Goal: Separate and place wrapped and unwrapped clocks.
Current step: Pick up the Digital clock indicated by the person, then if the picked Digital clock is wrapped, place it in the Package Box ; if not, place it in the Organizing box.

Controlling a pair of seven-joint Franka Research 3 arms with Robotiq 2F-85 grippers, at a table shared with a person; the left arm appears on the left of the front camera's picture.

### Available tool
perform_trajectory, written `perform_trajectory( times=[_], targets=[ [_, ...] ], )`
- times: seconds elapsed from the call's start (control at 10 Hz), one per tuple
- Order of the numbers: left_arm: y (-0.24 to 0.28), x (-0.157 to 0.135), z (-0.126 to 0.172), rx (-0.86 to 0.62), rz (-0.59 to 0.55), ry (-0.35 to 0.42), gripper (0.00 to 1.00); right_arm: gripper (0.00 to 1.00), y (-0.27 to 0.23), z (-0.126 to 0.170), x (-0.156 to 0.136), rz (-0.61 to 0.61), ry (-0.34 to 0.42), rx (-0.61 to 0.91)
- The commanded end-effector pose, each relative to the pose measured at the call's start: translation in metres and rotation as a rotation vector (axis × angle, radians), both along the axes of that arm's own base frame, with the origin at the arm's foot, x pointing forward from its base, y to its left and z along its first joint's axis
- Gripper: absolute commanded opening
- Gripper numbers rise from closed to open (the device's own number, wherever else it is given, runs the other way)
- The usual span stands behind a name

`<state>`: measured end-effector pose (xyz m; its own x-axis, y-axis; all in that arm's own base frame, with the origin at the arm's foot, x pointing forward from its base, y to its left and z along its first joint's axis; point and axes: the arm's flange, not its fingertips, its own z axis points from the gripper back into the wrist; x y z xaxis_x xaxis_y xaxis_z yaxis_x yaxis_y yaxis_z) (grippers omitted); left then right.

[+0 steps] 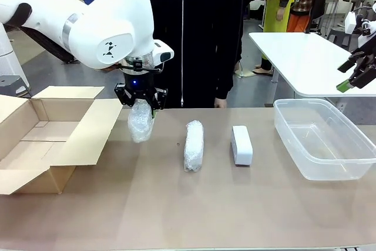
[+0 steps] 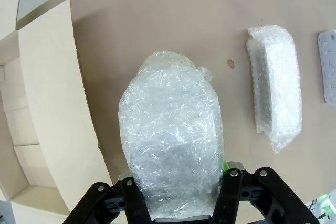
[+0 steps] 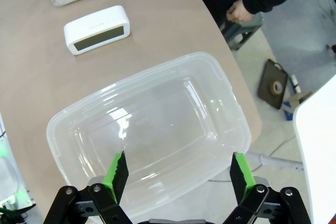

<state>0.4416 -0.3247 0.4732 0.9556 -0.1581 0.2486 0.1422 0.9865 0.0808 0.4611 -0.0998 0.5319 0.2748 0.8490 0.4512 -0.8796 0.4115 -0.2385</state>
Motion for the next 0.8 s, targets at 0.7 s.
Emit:
perform_trajectory(
  times=[0.7],
  targets=[
    [-0.0019, -0.0033, -0.0019, 0.003, -0.007, 0.002, 0.32, 1.00, -0.0003, -0.0013, 0.0010, 0.007, 0.000, 0.010]
  ],
)
